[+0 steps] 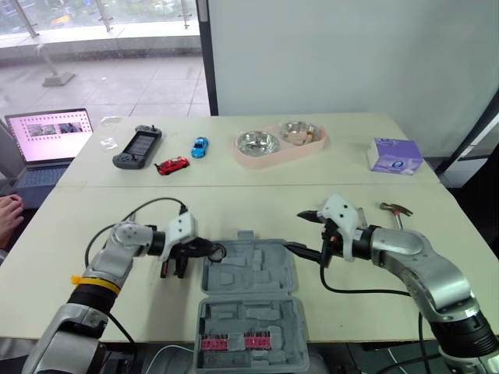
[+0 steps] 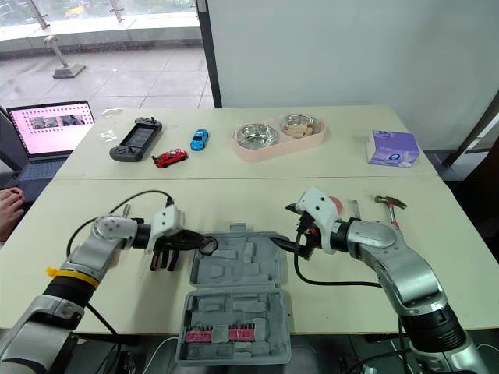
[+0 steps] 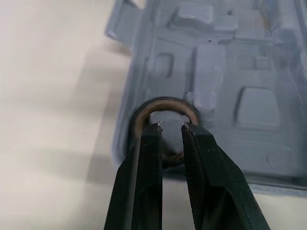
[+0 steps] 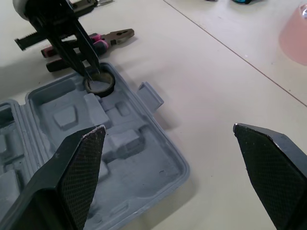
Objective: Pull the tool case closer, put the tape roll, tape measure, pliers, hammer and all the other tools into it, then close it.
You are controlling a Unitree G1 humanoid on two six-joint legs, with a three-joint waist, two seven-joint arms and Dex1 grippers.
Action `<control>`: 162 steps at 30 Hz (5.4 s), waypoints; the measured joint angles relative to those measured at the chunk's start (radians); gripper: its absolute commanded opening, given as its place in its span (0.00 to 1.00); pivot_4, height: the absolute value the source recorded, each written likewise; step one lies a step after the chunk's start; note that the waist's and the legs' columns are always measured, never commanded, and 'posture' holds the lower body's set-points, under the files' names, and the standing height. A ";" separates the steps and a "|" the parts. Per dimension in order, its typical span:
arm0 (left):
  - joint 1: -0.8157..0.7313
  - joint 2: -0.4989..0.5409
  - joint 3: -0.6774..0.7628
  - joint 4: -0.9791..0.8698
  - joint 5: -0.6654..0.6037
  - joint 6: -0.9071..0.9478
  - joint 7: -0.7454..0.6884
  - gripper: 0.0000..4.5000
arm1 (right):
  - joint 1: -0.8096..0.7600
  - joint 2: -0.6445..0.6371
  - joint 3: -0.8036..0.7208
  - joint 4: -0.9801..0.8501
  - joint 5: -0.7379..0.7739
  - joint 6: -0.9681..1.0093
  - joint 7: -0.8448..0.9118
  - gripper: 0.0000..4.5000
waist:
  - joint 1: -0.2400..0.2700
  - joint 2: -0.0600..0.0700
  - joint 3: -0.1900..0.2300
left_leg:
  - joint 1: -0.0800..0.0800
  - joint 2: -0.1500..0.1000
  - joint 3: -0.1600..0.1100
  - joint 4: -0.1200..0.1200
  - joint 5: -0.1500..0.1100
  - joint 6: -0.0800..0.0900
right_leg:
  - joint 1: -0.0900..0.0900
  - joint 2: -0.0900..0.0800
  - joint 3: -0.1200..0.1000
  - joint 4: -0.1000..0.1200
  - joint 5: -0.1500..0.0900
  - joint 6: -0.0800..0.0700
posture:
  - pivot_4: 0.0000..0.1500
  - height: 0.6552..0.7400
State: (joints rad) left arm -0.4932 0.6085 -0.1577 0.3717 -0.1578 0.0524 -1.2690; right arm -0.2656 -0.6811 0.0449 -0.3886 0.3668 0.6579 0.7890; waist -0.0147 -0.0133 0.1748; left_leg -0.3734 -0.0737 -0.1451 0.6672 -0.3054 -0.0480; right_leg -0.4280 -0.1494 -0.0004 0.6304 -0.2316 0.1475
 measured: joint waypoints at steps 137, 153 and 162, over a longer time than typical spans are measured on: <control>0.733 0.171 0.385 -0.813 -0.461 0.197 0.061 1.00 | 1.025 0.347 -0.039 -0.418 -0.156 0.072 -0.509 0.01 | 0.025 0.005 0.000 | 0.002 0.003 0.002 -0.004 -0.002 0.003 | 0.002 0.000 0.000 -0.006 -0.003 -0.004 | 1.00 0.81; 0.726 0.171 0.381 -0.813 -0.461 0.197 0.074 1.00 | 1.002 0.313 -0.053 -0.398 -0.121 0.054 -0.440 0.76 | 0.026 0.004 -0.001 | 0.002 0.003 0.003 -0.004 -0.002 0.003 | 0.003 0.000 0.000 -0.009 -0.003 -0.005 | 1.00 0.81; 0.724 0.173 0.381 -0.813 -0.462 0.203 0.075 1.00 | 0.988 0.181 -0.191 -0.378 -0.047 0.074 -0.326 0.99 | 0.027 0.003 -0.001 | 0.002 0.002 0.004 -0.004 -0.002 0.003 | 0.004 0.000 0.000 -0.011 -0.002 -0.005 | 1.00 0.81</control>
State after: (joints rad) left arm 0.2305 0.7815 0.2232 -0.4412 -0.6195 0.2557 -1.1936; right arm 0.7224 -0.5002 -0.1461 -0.7666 0.3202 0.7322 0.4633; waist 0.0119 -0.0101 0.1739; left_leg -0.3717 -0.0714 -0.1415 0.6637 -0.3075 -0.0452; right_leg -0.4237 -0.1494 -0.0005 0.6190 -0.2339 0.1422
